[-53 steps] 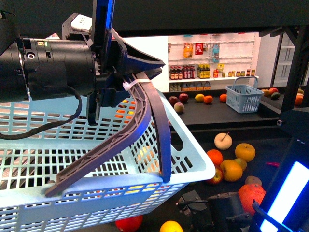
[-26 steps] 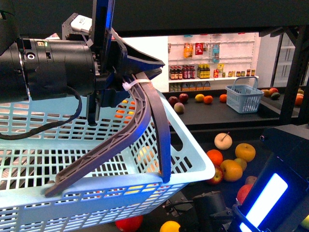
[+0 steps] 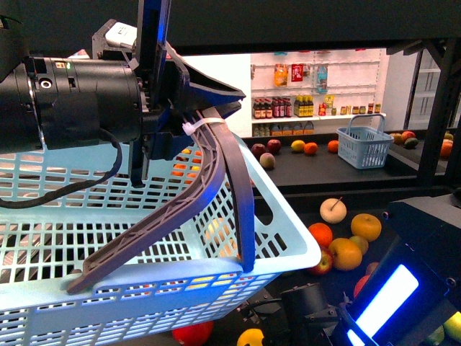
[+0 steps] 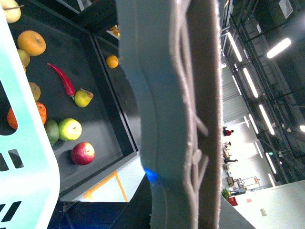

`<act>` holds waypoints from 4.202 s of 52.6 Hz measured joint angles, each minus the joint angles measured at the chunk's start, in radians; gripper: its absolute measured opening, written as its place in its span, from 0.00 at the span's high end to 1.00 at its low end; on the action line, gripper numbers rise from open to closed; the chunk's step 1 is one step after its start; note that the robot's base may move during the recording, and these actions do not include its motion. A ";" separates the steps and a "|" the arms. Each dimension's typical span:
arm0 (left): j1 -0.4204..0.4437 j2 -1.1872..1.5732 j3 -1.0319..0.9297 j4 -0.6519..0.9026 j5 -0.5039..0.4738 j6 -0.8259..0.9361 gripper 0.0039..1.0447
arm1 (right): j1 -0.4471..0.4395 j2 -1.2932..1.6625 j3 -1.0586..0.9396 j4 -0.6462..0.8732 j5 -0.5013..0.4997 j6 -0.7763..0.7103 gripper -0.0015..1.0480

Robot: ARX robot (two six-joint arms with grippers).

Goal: Pick lemon from shelf

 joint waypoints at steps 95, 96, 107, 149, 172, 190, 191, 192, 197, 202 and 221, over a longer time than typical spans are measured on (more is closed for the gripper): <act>0.000 0.000 0.000 0.000 0.000 0.000 0.93 | -0.087 -0.906 -0.676 0.487 -0.293 0.447 0.37; 0.000 0.000 0.000 0.000 0.000 0.000 0.93 | -0.086 -0.906 -0.677 0.487 -0.294 0.447 0.37; 0.000 0.000 0.000 0.000 0.000 0.000 0.93 | -0.054 -0.904 -0.700 0.485 -0.332 0.422 0.37; 0.000 0.002 0.000 -0.001 -0.003 -0.003 0.93 | -0.163 -1.323 -0.915 0.245 0.078 0.245 0.07; -0.001 0.002 0.000 -0.001 -0.002 -0.003 0.93 | -0.316 -2.356 -1.395 -0.469 0.095 0.195 0.07; -0.001 0.003 0.000 -0.001 0.000 -0.007 0.93 | -0.292 -2.821 -1.629 -0.529 0.231 0.207 0.50; -0.001 0.003 0.000 -0.001 0.000 -0.007 0.93 | -0.292 -2.830 -1.640 -0.527 0.231 0.207 0.53; -0.002 0.003 0.000 -0.001 0.001 -0.006 0.93 | -0.292 -2.837 -1.650 -0.525 0.231 0.207 0.57; -0.002 0.003 0.000 -0.001 0.001 -0.006 0.93 | -0.292 -2.873 -1.697 -0.515 0.231 0.207 0.72; 0.000 0.003 0.000 -0.001 -0.004 -0.004 0.93 | -0.292 -2.916 -1.734 -0.512 0.232 0.207 0.90; 0.000 0.003 0.000 -0.001 0.000 -0.004 0.93 | -0.292 -2.921 -1.734 -0.510 0.230 0.208 0.86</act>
